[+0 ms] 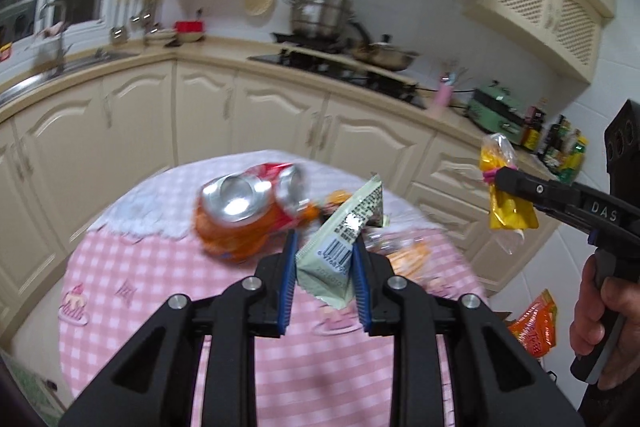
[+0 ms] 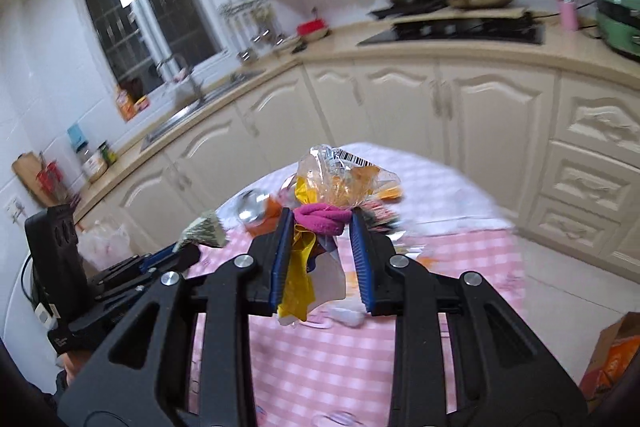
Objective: Collect trash
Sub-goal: 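Carry both wrappers to the blue bin and open both tools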
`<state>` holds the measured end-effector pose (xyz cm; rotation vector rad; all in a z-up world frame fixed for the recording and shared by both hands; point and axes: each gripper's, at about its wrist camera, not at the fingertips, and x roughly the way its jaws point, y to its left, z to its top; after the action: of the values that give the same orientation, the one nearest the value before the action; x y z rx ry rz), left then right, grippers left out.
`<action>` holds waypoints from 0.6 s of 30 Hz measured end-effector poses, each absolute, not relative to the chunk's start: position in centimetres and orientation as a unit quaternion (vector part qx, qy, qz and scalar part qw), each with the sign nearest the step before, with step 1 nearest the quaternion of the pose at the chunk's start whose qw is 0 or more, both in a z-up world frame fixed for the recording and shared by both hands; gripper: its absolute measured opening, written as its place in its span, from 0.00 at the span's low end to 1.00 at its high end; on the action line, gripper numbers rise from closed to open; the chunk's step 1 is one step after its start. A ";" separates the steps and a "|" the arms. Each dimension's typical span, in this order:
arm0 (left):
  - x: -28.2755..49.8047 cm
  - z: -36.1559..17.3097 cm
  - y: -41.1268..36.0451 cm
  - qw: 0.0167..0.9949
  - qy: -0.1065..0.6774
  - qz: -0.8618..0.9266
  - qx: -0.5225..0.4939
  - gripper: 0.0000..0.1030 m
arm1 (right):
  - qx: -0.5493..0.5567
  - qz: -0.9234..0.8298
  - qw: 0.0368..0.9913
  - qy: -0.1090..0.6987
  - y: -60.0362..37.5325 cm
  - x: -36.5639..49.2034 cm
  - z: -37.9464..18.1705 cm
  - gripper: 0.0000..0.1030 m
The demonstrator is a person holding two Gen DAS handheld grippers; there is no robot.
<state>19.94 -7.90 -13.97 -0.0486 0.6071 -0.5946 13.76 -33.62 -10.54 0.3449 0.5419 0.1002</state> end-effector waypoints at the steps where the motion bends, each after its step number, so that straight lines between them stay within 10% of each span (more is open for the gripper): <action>1: 19.6 -13.6 -8.9 0.909 0.290 -0.299 -0.020 0.23 | 0.175 0.037 0.949 0.260 -34.8 12.8 -10.4 0.28; 18: 11.1 -20.0 -32.2 0.777 0.366 -0.504 0.091 0.23 | 0.290 -0.218 0.877 0.315 -54.6 -3.7 -21.3 0.28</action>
<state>11.09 -32.24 -20.01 0.1976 0.7926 -1.0900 -3.66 -54.63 -21.26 0.6041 0.6579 -0.4544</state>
